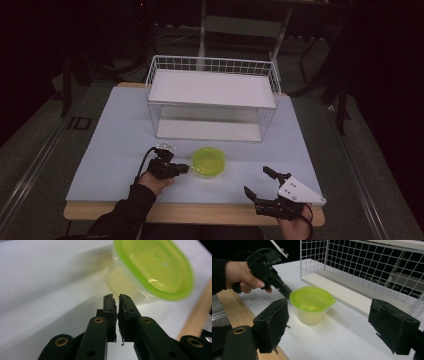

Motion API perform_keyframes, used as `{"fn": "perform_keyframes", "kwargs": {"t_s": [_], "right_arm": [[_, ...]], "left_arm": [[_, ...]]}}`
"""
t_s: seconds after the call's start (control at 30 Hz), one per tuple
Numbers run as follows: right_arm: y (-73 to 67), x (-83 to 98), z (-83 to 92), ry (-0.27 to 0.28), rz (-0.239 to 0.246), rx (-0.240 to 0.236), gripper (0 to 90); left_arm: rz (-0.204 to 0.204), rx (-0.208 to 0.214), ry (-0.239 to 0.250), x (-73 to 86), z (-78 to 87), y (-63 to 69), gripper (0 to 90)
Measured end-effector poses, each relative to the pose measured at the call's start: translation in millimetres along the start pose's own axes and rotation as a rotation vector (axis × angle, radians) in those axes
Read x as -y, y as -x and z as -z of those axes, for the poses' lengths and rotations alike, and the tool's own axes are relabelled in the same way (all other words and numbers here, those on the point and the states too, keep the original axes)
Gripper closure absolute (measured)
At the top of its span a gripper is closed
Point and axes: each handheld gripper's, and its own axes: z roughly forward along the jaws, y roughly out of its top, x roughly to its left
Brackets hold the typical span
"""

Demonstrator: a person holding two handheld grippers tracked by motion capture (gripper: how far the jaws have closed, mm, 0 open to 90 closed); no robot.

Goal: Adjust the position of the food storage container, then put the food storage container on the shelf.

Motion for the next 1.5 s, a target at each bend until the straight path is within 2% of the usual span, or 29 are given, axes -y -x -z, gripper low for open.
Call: {"fn": "perform_keyframes", "kwargs": {"t_s": [0.13, 0.17, 0.23, 0.27, 0.3, 0.33, 0.47, 0.5, 0.53, 0.57, 0.63, 0.67, 0.7, 0.77, 0.8, 0.83, 0.9, 0.93, 0.97, 1.07, 1.1, 1.2, 1.27, 1.3, 1.33, 1.37, 1.4, 1.43, 1.5], "right_arm": [[0.4, 0.0, -1.3, -0.011, 0.000, 0.000, 16.3], [0.6, -0.1, -1.5, -0.014, 0.001, 0.000, 16.3], [0.9, -0.2, -2.1, -0.020, -0.007, -0.011, 16.1], [1.2, -0.3, -2.4, -0.021, -0.014, -0.020, 15.3], [1.5, -0.6, -2.7, -0.024, -0.020, -0.026, 15.3], [1.4, -1.0, -3.1, -0.025, -0.019, -0.028, 15.3], [2.0, -4.5, -5.5, -0.035, 0.000, -0.033, 13.4], [2.4, -5.4, -5.6, -0.037, -0.011, -0.050, 13.0], [2.3, -7.1, -5.7, -0.039, -0.002, -0.051, 12.8], [2.0, -8.2, -5.7, -0.034, 0.011, -0.048, 12.8], [1.7, -12.2, -6.1, -0.033, 0.028, -0.049, 12.8], [1.0, -14.8, -6.2, -0.032, 0.037, -0.036, 12.8], [1.2, -16.4, -6.8, -0.032, 0.034, -0.047, 12.8], [0.5, -21.0, -8.5, -0.042, 0.047, -0.046, 12.7], [0.0, -24.4, -10.0, -0.047, 0.067, -0.050, 12.3], [-0.3, -26.5, -10.9, -0.053, 0.071, -0.051, 11.8], [-0.3, -32.5, -14.1, -0.045, 0.093, -0.051, 11.7], [-0.3, -32.5, -14.1, -0.045, 0.093, -0.051, 11.7], [-0.2, -35.2, -15.8, -0.052, 0.100, -0.047, 11.7], [2.3, -46.6, -21.8, -0.054, 0.082, -0.042, 11.7], [4.0, -50.0, -24.7, -0.063, 0.062, -0.060, 11.6], [4.8, -56.0, -32.4, -0.084, 0.053, -0.057, 10.8], [4.4, -59.3, -39.2, -0.089, 0.058, -0.026, 10.8], [4.8, -60.2, -42.1, -0.094, 0.050, -0.038, 10.9], [5.2, -60.9, -45.5, -0.104, 0.052, -0.039, 10.9], [5.3, -61.5, -48.9, -0.110, 0.055, -0.028, 11.3], [5.9, -61.9, -52.1, -0.119, 0.048, -0.040, 13.4], [6.8, -62.1, -55.2, -0.124, 0.039, -0.038, 13.5], [8.7, -62.5, -61.3, -0.141, 0.016, -0.042, 16.4]], "left_arm": [[-0.001, 0.006, 0.011, 4.4, 12.5, -0.3, 78.2], [-0.007, 0.025, 0.027, 7.6, 22.1, -0.5, 78.2], [-0.012, 0.030, 0.046, 10.0, 30.4, 0.7, 72.6], [-0.018, 0.042, 0.059, 11.3, 35.0, 2.2, 68.7], [-0.035, 0.038, 0.071, 12.3, 39.4, 4.9, 64.3], [-0.058, 0.053, 0.090, 13.2, 45.0, 8.2, 58.6], [-0.090, 0.068, 0.153, 13.5, 59.5, 18.4, 30.1], [-0.097, 0.083, 0.171, 13.1, 63.7, 21.9, 24.5], [-0.109, 0.096, 0.182, 12.9, 66.1, 23.8, 17.3], [-0.126, 0.105, 0.203, 12.9, 69.4, 26.9, 14.3], [-0.156, 0.128, 0.240, 11.9, 74.8, 32.8, 14.3], [-0.165, 0.112, 0.255, 11.7, 76.1, 35.1, 14.3], [-0.185, 0.111, 0.284, 11.4, 78.0, 38.1, 12.7], [-0.205, 0.117, 0.309, 9.2, 78.9, 43.1, 1.9], [-0.202, 0.133, 0.316, 8.4, 79.4, 44.4, 0.8], [-0.201, 0.129, 0.325, 7.0, 79.6, 46.9, 0.8], [-0.232, 0.111, 0.329, 4.5, 79.1, 50.7, 0.8], [-0.232, 0.111, 0.329, 4.5, 79.1, 50.7, 0.8], [-0.251, 0.124, 0.326, 0.8, 78.0, 52.3, 0.8], [-0.264, 0.145, 0.343, -6.5, 76.9, 52.4, 0.8], [-0.259, 0.149, 0.346, -8.2, 76.9, 52.0, 0.9], [-0.247, 0.164, 0.343, -15.4, 76.1, 50.8, 0.9], [-0.256, 0.145, 0.322, -20.2, 76.3, 51.5, 0.9], [-0.254, 0.147, 0.306, -22.9, 75.8, 51.4, 0.9], [-0.245, 0.129, 0.290, -25.6, 75.5, 51.1, 0.9], [-0.235, 0.121, 0.286, -28.1, 75.0, 50.7, 0.9], [-0.229, 0.134, 0.281, -30.6, 74.1, 50.1, 0.9], [-0.228, 0.111, 0.279, -32.9, 73.2, 50.2, 0.9], [-0.218, 0.094, 0.272, -37.0, 70.9, 50.0, 4.2]]}}
